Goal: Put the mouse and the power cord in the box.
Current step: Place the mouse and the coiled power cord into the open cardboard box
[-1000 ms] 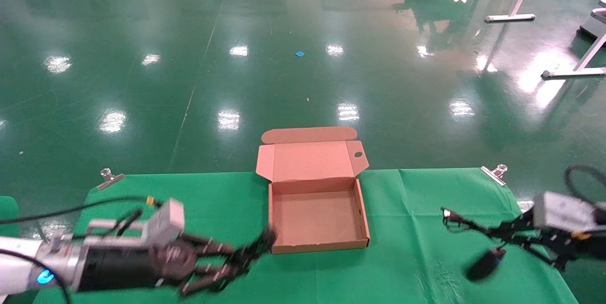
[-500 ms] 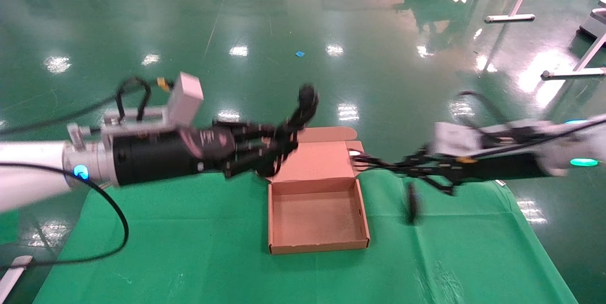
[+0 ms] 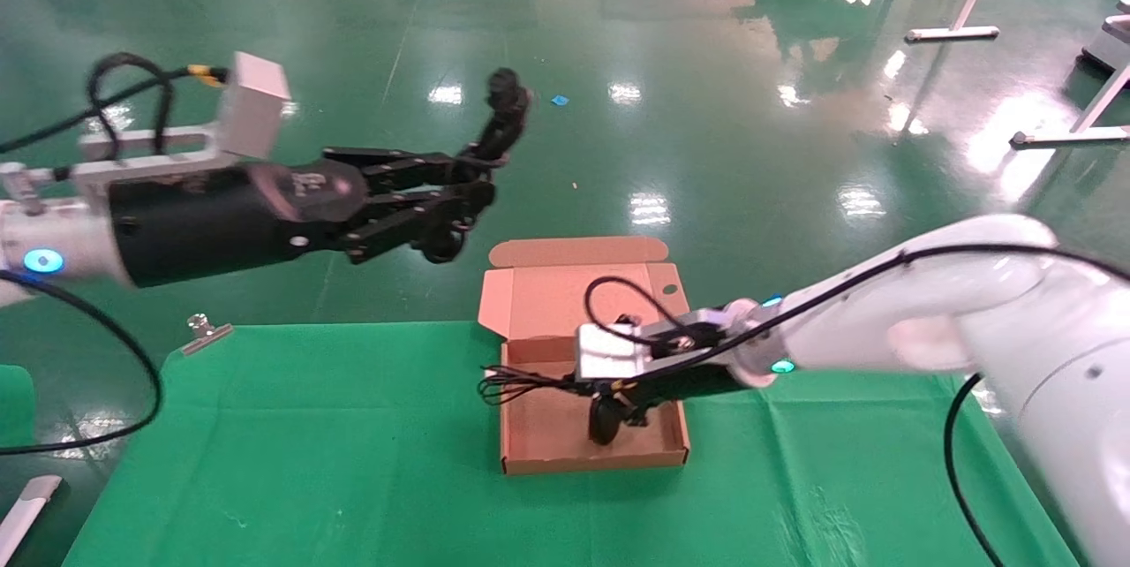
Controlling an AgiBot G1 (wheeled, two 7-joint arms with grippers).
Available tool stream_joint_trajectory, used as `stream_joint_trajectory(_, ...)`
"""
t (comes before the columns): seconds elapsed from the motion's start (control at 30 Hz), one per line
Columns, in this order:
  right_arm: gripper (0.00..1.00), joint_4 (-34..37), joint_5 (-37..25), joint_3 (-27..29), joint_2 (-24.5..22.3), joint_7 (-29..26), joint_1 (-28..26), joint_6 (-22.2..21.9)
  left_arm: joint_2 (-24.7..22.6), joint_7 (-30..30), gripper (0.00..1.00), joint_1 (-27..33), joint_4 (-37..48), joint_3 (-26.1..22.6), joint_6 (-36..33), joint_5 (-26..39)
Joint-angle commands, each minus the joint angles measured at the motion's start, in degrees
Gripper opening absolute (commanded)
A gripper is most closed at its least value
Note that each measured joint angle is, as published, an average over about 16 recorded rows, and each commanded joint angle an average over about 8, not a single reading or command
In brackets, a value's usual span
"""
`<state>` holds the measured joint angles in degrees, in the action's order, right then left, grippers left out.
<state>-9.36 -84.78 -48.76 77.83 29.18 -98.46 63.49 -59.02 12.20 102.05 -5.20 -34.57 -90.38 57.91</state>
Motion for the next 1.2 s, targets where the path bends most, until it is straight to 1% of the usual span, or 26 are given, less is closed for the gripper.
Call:
stream_joint_trajectory(0.03,0.0,-2.5,0.2,-0.4,0.4,-2.0,2.0,-1.2,1.3,-0.4,0.0,-0.1,-1.2,0.0,-0.1,-0.1)
stream_joint_trajectory(0.17,0.0,-3.4,0.0,-2.0,0.2,-5.7,3.8,-4.2,3.1,-2.5,0.0,-1.7,-5.7,-0.1,0.1,-0.5)
stream_joint_trajectory(0.2,0.02,-3.4,-0.2,-2.3,0.1,-6.3,4.1,-5.1,3.5,-3.0,0.0,-2.2,-7.0,-0.2,0.2,-0.7)
stream_joint_trajectory(0.27,0.11,-3.1,-0.4,-2.9,0.0,-7.4,4.6,-7.4,4.0,-4.2,0.0,-3.2,-9.7,-0.2,0.7,-1.0)
stream_joint_trajectory(0.3,0.22,-2.9,-0.4,-3.1,0.0,-7.7,4.8,-8.6,4.2,-4.8,0.0,-3.8,-11.0,-0.2,1.0,-1.1)
stream_joint_trajectory(0.43,0.72,-2.7,-0.3,-3.5,-0.1,-8.6,5.6,-13.3,4.6,-7.4,0.0,-5.8,-16.7,-0.2,3.4,-1.4)
stream_joint_trajectory(0.47,0.83,-2.8,-0.1,-3.6,-0.1,-8.7,5.8,-14.1,4.7,-8.0,0.0,-6.3,-18.1,-0.2,4.2,-1.4)
stream_joint_trajectory(0.53,0.98,-3.1,0.1,-3.8,-0.1,-8.9,6.1,-15.3,4.8,-9.5,0.0,-7.4,-21.3,-0.2,6.0,-1.3)
stream_joint_trajectory(0.57,1.0,-3.2,0.2,-3.9,-0.1,-9.0,6.2,-15.7,4.9,-10.2,0.0,-7.9,-22.8,-0.3,7.0,-1.2)
stream_joint_trajectory(0.73,1.0,-4.1,0.7,-4.7,-0.1,-8.9,6.5,-16.1,5.4,-14.5,0.0,-10.5,-31.7,-0.7,12.3,-0.4)
stream_joint_trajectory(0.9,1.0,-4.8,1.1,-5.4,-0.3,-7.6,6.2,-15.6,5.9,-19.0,0.0,-12.6,-40.0,-1.5,17.2,1.3)
stream_joint_trajectory(1.0,1.0,-4.8,1.0,-5.8,-0.7,-6.1,5.2,-14.8,5.9,-20.8,0.0,-12.9,-43.6,-2.7,19.5,3.7)
stream_joint_trajectory(1.1,1.0,-4.6,0.6,-6.4,-1.9,-3.9,3.3,-12.2,4.7,-21.2,0.0,-11.8,-45.0,-4.9,21.0,8.0)
stream_joint_trajectory(1.2,1.0,-4.6,0.3,-6.9,-4.8,-1.1,0.1,-6.1,1.2,-19.5,0.0,-9.3,-43.0,-8.0,21.9,13.7)
